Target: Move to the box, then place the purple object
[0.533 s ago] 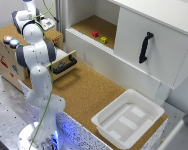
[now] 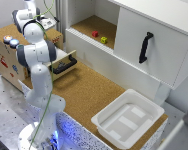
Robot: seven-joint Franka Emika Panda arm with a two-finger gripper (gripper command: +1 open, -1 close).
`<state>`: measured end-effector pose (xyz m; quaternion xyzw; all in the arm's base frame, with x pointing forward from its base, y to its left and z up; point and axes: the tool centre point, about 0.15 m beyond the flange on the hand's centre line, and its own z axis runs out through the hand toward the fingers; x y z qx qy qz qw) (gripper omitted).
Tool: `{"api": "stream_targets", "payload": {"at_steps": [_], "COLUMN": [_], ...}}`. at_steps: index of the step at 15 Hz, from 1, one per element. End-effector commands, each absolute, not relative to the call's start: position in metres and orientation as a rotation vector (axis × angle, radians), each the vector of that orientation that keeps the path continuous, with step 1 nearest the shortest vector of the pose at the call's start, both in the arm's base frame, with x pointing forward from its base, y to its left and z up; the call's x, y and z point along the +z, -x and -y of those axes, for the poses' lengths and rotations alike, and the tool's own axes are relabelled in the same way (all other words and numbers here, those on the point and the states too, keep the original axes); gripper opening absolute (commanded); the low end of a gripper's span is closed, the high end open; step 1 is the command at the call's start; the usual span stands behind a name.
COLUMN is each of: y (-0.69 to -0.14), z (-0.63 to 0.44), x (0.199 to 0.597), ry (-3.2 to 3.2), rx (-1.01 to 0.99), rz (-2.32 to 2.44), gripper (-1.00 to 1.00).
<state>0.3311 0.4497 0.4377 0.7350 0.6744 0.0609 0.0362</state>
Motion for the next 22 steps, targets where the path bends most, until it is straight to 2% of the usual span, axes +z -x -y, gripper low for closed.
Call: {"api": "stream_targets", "payload": {"at_steps": [1,4,9,22], "y": [-0.37,-0.387,-0.398,-0.358], "z": [-0.403,-0.348,-0.224,0.051], "x": [0.489,0.492,0.474,0.409], "ry": [-2.668,-2.9,-3.108,-3.228], "rx": [0.173,0.251,0.307,0.2], "rz": [-1.891,-1.621,-1.008,0.038], "gripper": [-1.0,-1.0,-1.0,-1.0]}}
